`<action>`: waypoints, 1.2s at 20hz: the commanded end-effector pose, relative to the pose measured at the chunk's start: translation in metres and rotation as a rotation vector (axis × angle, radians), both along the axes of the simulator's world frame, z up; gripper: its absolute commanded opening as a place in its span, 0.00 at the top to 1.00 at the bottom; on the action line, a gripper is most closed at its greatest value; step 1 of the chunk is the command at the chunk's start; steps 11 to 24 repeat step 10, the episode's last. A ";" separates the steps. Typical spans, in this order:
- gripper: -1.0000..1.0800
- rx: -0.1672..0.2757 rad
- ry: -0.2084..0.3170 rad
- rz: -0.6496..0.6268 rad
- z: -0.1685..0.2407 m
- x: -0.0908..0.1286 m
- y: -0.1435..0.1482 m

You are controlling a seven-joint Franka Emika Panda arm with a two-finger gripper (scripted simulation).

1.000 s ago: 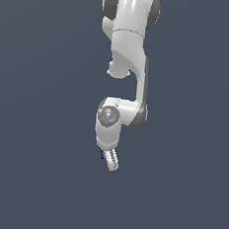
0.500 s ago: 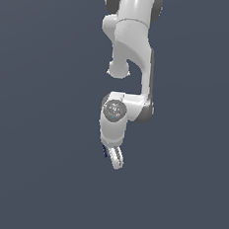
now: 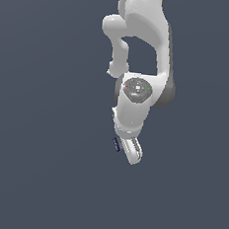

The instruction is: Pick up the object and move it to a goal position.

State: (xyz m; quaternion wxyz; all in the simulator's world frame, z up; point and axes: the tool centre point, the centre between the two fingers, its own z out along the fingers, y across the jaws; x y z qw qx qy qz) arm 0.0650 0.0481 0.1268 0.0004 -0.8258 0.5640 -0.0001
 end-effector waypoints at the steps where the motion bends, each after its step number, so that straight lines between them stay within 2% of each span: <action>1: 1.00 -0.001 0.001 -0.001 0.018 0.000 0.010; 8: 1.00 -0.001 0.001 0.000 0.042 0.003 0.024; 24: 1.00 -0.001 0.001 0.000 0.042 0.003 0.024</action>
